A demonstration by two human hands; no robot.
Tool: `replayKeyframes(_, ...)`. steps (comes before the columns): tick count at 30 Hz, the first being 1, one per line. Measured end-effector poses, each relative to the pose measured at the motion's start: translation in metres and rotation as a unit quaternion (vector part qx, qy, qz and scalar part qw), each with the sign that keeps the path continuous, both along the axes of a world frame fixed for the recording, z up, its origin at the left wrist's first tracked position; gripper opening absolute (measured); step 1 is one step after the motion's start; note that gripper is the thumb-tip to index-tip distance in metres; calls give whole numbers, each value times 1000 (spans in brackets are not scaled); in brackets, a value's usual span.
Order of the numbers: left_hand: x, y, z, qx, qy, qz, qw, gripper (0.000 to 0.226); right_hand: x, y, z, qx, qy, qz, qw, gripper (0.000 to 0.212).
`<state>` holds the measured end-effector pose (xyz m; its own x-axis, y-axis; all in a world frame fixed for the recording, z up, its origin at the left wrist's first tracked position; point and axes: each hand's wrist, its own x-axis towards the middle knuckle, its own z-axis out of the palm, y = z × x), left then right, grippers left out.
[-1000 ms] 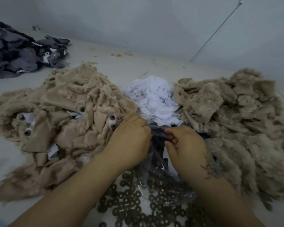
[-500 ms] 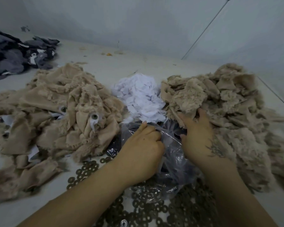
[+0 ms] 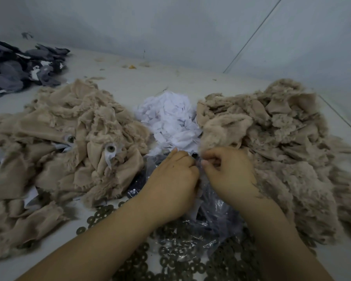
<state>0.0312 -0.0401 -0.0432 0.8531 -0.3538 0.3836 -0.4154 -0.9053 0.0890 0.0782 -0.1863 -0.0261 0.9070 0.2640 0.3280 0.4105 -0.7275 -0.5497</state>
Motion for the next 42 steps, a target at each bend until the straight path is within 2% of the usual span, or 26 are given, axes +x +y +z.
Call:
replayKeyframes(2,-1,2,3,-69,-1,7,998,16,-12,9,5,14,-50,43,998,13)
replayKeyframes(4,-5,2,6,-164,-7,14,986,6,-21,13,9,22,-71,58,996,13)
replayKeyframes(5,-6,3,6,-206,-13,26,978,6,-24,13,10,31,-65,62,996,15)
replayKeyframes(6,-7,4,6,-251,-13,48,967,18,-28,14,12,45,-55,70,995,18)
replayKeyframes(7,-7,5,5,-301,1,73,951,27,-32,15,12,68,-46,86,993,20)
replayKeyframes(9,-6,9,7,-391,47,95,914,30,-41,19,12,124,-26,128,984,23)
replayKeyframes(13,-9,23,11,-478,46,83,873,32,-47,26,9,173,6,130,976,38)
replayKeyframes(16,-13,36,14,-594,91,83,795,32,-38,28,8,90,17,106,990,66)
replayKeyframes(18,-15,41,17,-677,147,52,720,31,-36,33,8,31,27,118,992,77)
replayKeyframes(20,-18,45,20,-738,185,52,646,26,-35,40,7,29,45,123,991,71)
replayKeyframes(21,-19,47,21,-754,193,66,624,23,-34,42,7,34,53,116,991,61)
replayKeyframes(25,-15,58,17,-787,211,98,571,17,-27,43,7,68,101,109,987,9)
replayKeyframes(27,-15,59,17,-802,211,84,552,17,-24,45,8,111,126,107,980,11)
replayKeyframes(28,-15,58,17,-805,211,79,549,20,-23,48,8,130,143,100,976,13)
replayKeyframes(31,-16,57,10,-782,211,95,579,38,-24,56,7,188,189,81,960,9)
replayKeyframes(34,-18,56,3,-778,226,71,581,44,-27,57,4,228,225,86,943,16)
replayKeyframes(36,-18,55,0,-770,232,67,591,39,-26,55,2,248,260,78,930,25)
replayKeyframes(39,-17,55,-3,-739,221,87,630,42,-25,54,0,255,277,64,924,31)
replayKeyframes(42,-16,56,0,-724,196,69,658,40,-28,52,-4,273,307,106,905,33)
